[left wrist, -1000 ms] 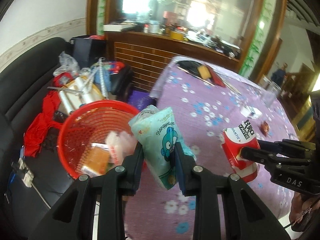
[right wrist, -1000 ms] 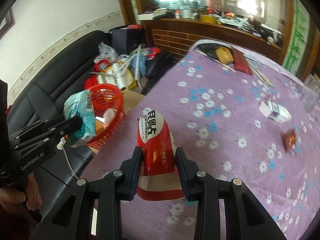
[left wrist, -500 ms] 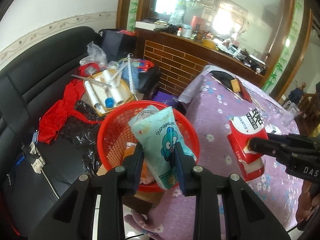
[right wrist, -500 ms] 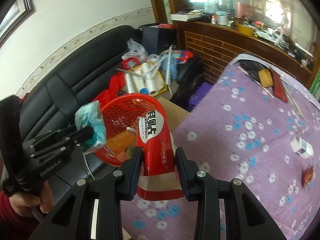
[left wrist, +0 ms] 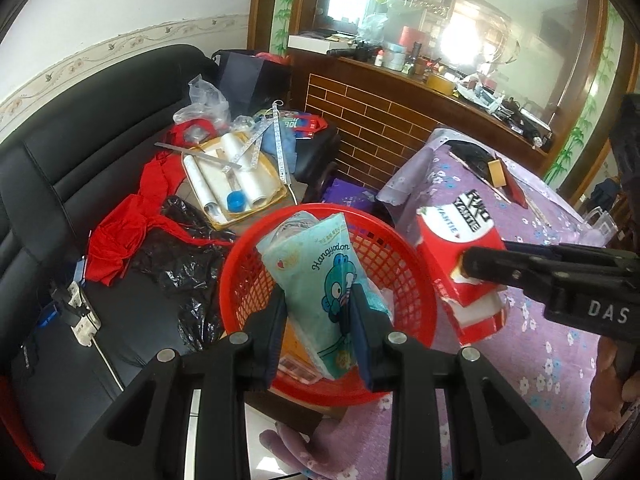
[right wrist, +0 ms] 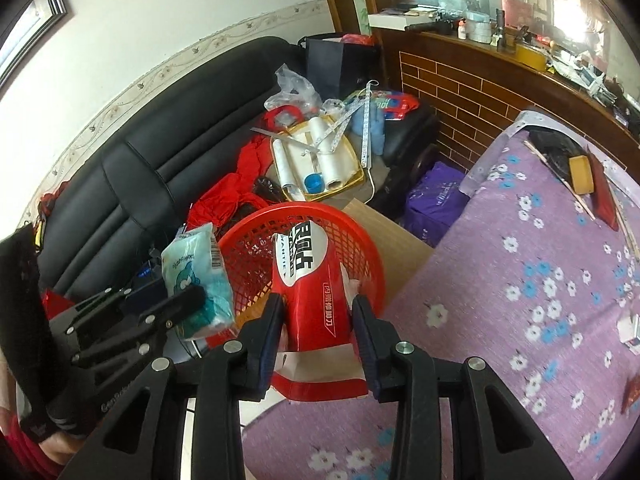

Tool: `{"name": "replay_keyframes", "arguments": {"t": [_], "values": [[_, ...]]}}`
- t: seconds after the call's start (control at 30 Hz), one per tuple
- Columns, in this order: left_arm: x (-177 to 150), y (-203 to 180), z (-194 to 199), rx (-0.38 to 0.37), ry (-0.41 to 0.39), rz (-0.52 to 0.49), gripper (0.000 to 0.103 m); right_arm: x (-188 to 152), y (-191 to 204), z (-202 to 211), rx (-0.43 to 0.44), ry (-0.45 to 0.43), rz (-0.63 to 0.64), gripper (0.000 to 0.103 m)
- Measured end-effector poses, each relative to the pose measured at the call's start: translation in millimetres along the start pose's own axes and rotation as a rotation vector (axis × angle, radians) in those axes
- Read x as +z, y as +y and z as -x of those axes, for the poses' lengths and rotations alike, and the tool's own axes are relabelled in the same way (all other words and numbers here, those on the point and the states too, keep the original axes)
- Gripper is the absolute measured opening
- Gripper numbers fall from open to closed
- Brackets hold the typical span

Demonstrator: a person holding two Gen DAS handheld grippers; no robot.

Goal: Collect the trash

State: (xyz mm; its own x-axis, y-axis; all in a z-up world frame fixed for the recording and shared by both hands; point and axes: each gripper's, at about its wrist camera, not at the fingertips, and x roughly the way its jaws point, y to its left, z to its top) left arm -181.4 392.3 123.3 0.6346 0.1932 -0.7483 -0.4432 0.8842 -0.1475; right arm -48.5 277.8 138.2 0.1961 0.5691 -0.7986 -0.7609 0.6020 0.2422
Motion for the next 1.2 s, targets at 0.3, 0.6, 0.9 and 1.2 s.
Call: {"name": "replay_keyframes", "arguments": {"t": [0.3, 0.6, 0.9, 1.2], "values": [[5, 6, -10, 0.009, 0.006, 0.023, 0.039, 18, 0, -19, -0.024, -0.006, 0.006, 0.048], [5, 4, -6, 0.005, -0.003, 0.042, 0.047, 12, -19, 2, -0.033, -0.036, -0.043, 0.049], [-6, -29, 3, -0.014, -0.011, 0.004, 0.063, -27, -45, 26, -0.055, -0.028, -0.101, 0.053], [-13, -53, 8, -0.021, -0.002, -0.031, 0.063, -76, -78, 56, -0.069, -0.026, -0.179, 0.053]]}}
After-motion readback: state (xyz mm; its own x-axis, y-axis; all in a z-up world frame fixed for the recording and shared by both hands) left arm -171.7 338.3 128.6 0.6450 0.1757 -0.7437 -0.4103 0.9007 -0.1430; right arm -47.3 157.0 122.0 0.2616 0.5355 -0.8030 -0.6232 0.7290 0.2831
